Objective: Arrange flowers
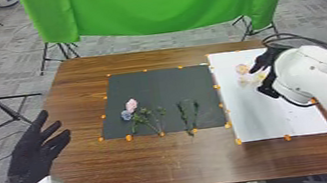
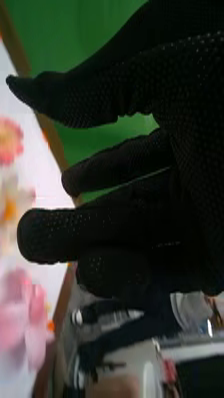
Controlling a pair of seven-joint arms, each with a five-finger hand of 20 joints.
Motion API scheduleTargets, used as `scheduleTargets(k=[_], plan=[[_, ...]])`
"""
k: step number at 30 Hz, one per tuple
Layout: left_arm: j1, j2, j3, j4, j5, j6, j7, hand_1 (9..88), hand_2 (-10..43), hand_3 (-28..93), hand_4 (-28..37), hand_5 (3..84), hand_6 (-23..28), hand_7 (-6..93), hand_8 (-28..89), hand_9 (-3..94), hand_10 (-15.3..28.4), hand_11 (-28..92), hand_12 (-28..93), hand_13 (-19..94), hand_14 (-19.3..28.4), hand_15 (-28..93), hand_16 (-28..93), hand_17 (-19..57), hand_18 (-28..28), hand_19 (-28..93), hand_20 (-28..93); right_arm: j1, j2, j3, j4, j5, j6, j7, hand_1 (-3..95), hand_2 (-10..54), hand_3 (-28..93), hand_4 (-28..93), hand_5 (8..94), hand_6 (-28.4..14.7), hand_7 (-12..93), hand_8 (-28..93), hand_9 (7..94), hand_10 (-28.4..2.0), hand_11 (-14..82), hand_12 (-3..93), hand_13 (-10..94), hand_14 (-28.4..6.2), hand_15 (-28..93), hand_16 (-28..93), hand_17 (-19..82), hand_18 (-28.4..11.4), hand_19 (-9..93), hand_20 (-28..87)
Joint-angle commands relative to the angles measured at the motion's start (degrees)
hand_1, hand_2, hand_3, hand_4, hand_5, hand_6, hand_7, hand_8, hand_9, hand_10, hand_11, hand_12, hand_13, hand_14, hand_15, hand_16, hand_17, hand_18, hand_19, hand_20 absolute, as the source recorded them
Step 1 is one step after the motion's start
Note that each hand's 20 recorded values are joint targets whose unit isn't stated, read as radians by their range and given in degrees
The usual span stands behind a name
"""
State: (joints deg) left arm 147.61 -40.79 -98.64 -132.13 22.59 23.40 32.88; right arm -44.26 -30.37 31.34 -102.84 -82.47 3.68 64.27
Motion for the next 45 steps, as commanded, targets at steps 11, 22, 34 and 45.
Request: scheduleTargets(k=[11,22,34,45], plan=[[-0.5,1.97,1.14,0.41,-1.75,0.88,1.65,30.2,7.0,63,-19.5,29.9,6.7,7.5,-7,25.3,18.2,23,12,20,27.8,57,-12,-6.0,28.4,58,-7,5.2,0.8,-5.5,8.2,0.0,-3.5,6.7,37.3,-2.9,78,-23,46.3,-7.4,10,-8,51.1,-25.1,9.0,12.3,71,-13.7,62,8,53,-15.0,93,17],[-1.3,1.25,1.68,0.79,-1.39,0.46,1.44,30.3,7.0,63,-19.5,29.9,6.7,7.5,-7,25.4,18.3,23,12,20,27.8,57,-12,-6.0,28.4,58,-7,1.5,-1.1,-1.9,10.4,3.3,-6.4,5.9,37.7,-2.9,77,-23,44.1,-5.9,10,-8,51.5,-25.1,8.5,12.2,72,-13.7,63,8,53,-15.4,93,16],[-2.3,-0.91,1.51,1.03,0.58,-0.38,-0.58,30.4,7.1,63,-19.6,29.9,6.7,7.6,-7,25.3,18.3,23,12,20,27.8,57,-12,-6.0,28.4,58,-7,-0.4,-2.3,-0.6,12.4,3.5,-6.9,6.8,37.7,-2.8,77,-23,43.7,-5.4,10,-9,51.5,-24.7,8.7,12.3,72,-13.6,63,9,53,-15.5,93,16],[-2.9,-2.07,1.54,1.02,1.78,-1.18,-1.98,30.4,7.1,63,-19.6,30.0,6.7,7.6,-7,25.3,18.3,24,12,20,27.8,57,-12,-6.0,28.4,58,-7,-2.6,-2.7,-0.5,13.1,3.9,-5.6,6.8,39.5,-3.3,77,-23,44.9,-5.5,11,-9,52.6,-23.5,8.9,12.3,73,-13.4,62,9,53,-15.3,93,16]])
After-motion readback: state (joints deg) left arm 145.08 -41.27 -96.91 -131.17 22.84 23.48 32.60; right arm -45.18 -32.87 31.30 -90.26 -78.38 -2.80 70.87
